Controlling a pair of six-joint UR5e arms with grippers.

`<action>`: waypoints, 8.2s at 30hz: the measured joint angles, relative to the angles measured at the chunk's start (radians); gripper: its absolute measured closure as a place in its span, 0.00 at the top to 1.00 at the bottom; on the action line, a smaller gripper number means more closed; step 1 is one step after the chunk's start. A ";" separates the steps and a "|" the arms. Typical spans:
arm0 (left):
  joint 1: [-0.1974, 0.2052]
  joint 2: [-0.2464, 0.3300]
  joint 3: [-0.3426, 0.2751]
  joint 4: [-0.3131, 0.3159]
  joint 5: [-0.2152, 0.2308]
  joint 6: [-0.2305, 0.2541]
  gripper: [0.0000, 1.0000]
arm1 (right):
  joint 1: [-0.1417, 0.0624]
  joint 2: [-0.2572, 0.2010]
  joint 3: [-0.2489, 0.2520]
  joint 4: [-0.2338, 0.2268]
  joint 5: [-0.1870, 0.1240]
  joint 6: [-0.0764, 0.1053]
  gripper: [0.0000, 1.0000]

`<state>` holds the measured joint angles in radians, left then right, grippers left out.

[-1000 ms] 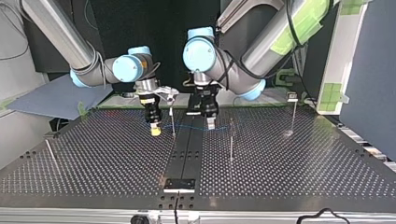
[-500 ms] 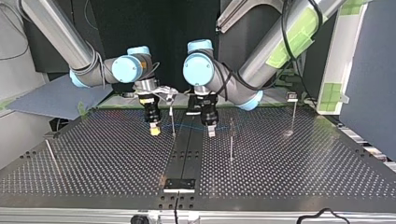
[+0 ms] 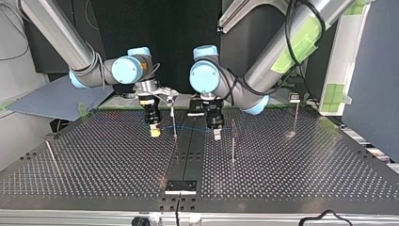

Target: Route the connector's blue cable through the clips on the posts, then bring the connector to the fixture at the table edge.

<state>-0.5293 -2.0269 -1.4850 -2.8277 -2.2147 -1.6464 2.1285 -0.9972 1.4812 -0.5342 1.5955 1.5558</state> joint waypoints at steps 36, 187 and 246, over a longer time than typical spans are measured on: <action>0.028 -0.003 0.013 0.049 0.029 0.020 0.98 | 0.001 0.001 0.000 -0.006 -0.018 0.000 0.00; -0.114 -0.236 -0.165 0.290 0.053 0.033 0.00 | -0.050 0.000 0.196 0.046 0.069 -0.017 0.00; -0.071 -0.255 -0.115 0.293 0.169 0.037 0.00 | -0.145 0.001 0.198 0.072 -0.152 -0.106 0.00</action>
<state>-0.6001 -2.2816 -1.6001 -2.5343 -2.0456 -1.6095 1.9834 -0.9959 1.6791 -0.4619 1.4440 1.4497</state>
